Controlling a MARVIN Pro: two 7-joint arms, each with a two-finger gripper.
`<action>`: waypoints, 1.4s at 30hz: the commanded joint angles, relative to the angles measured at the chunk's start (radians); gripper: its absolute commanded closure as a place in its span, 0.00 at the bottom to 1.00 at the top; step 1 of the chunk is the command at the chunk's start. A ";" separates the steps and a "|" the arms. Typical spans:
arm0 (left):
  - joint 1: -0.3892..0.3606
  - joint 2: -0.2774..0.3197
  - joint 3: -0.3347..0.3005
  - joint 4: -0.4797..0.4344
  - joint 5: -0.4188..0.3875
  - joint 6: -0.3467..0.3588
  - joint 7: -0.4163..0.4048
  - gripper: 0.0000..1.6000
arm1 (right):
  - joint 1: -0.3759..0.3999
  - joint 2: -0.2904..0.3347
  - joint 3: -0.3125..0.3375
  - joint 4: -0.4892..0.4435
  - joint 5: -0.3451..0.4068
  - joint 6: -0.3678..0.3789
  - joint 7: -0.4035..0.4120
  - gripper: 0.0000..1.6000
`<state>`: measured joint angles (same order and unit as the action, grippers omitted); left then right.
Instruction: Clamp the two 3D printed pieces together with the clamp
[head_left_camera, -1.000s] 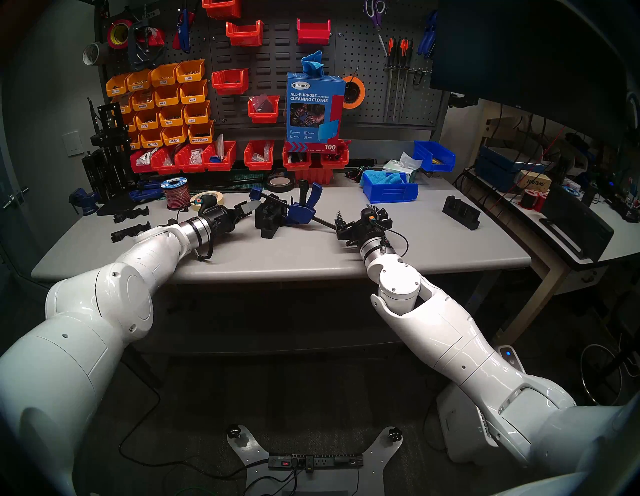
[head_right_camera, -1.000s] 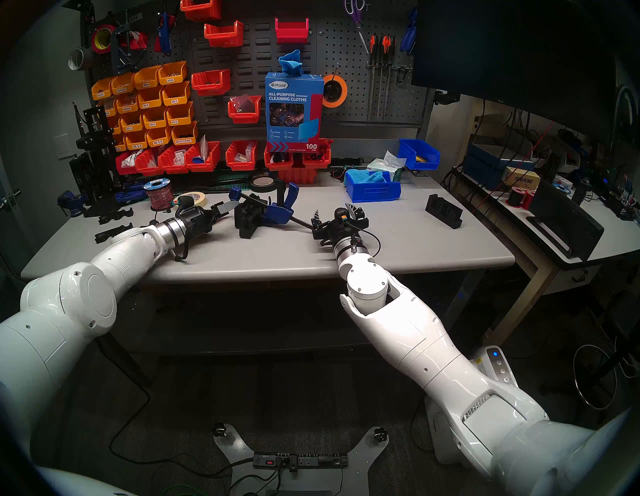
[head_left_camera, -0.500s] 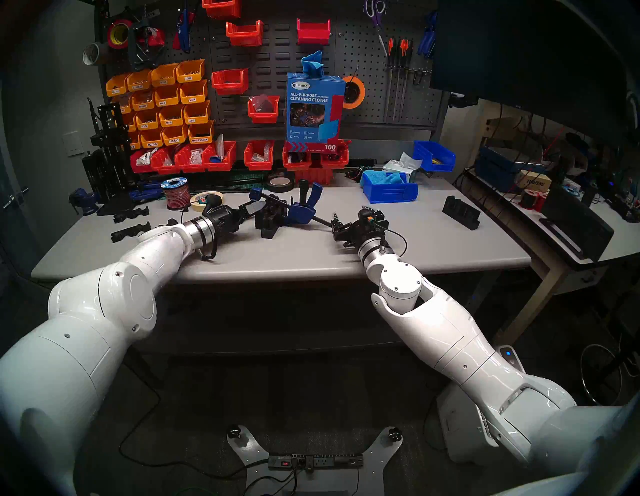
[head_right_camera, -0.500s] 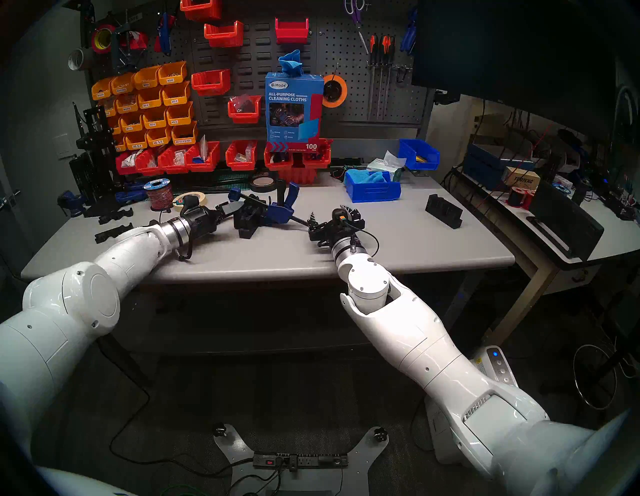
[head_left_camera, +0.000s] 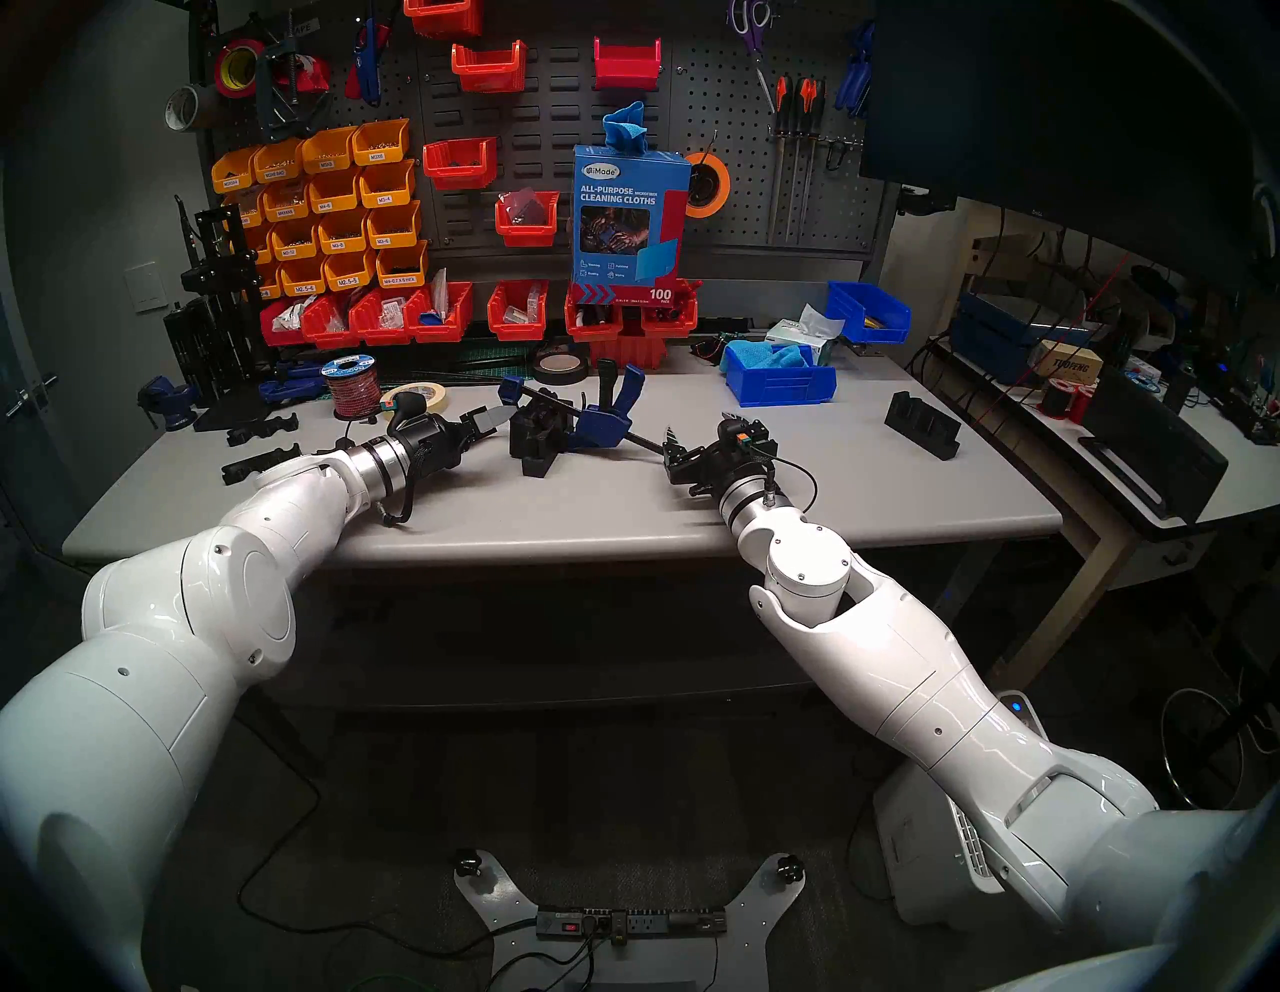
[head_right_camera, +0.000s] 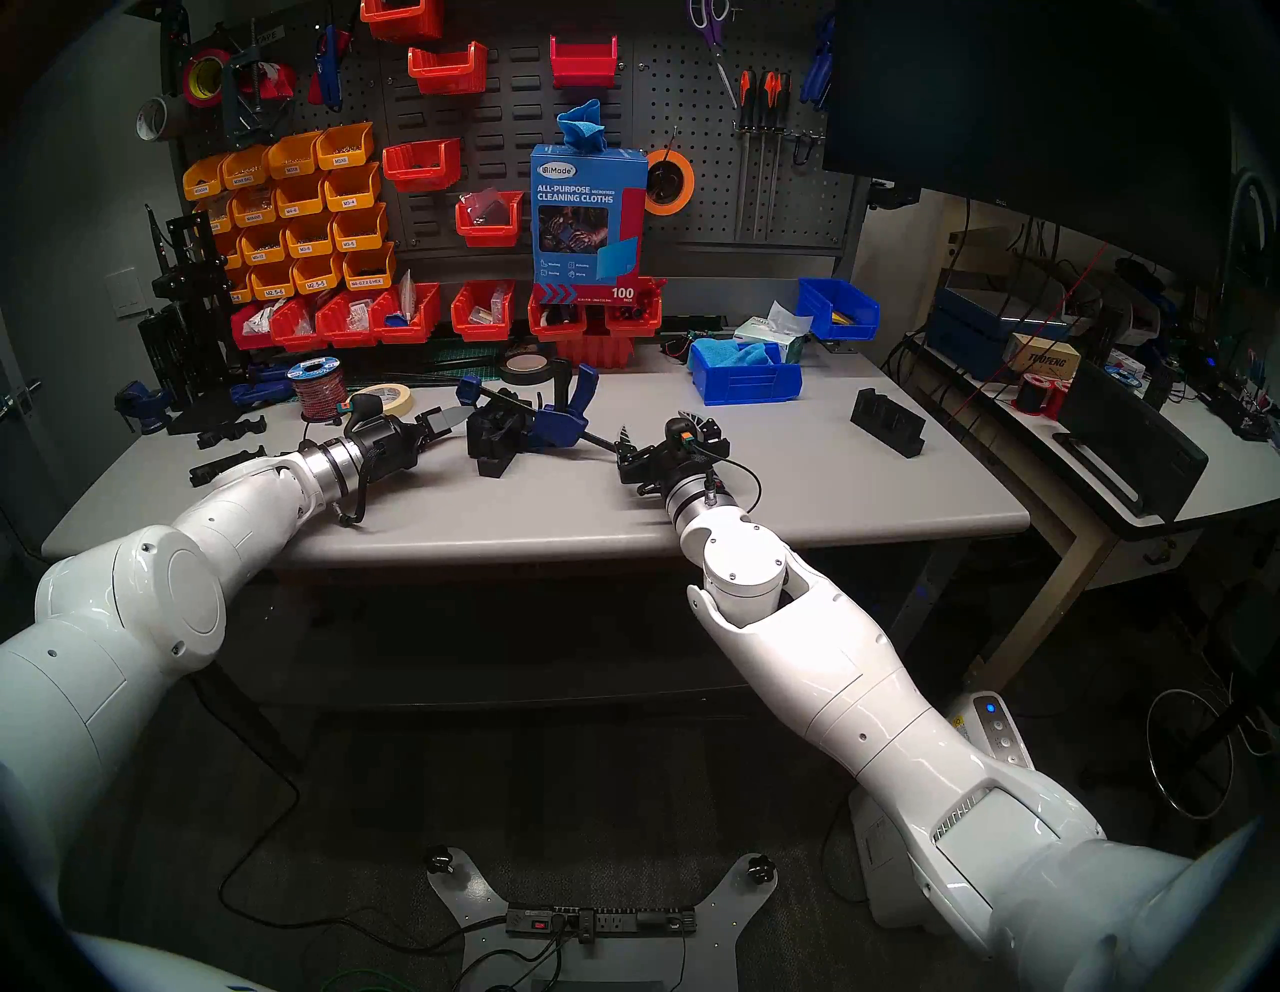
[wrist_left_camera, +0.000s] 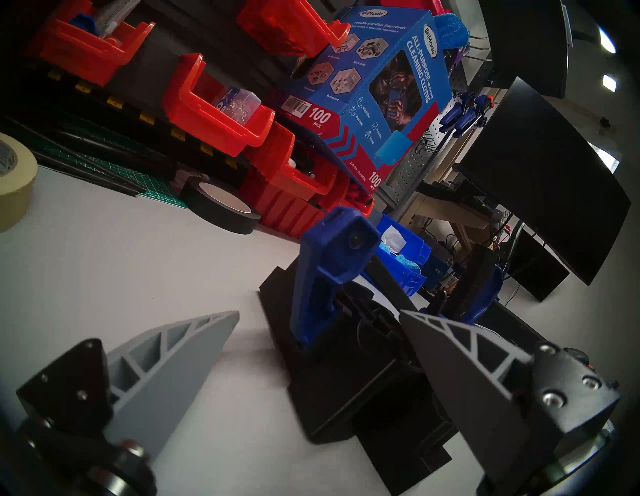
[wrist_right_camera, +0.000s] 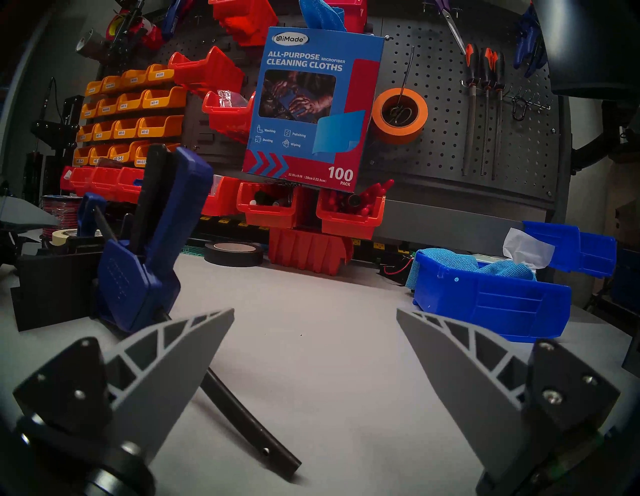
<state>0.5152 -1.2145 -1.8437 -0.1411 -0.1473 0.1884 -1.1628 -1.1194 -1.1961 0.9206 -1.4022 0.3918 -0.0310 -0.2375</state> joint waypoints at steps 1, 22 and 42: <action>-0.035 0.032 -0.001 -0.021 -0.001 -0.004 -0.035 0.00 | 0.030 0.002 0.015 -0.039 -0.002 -0.007 0.003 0.00; 0.020 0.038 0.030 -0.009 0.044 -0.083 0.043 0.00 | 0.027 0.012 0.017 -0.051 0.006 -0.004 0.020 0.00; 0.013 0.037 0.042 0.000 0.056 -0.119 0.076 0.00 | 0.026 0.014 0.015 -0.055 0.008 -0.002 0.011 0.00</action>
<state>0.5179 -1.1746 -1.8009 -0.1562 -0.0905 0.0802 -1.0911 -1.1217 -1.1796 0.9234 -1.4223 0.4030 -0.0284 -0.2245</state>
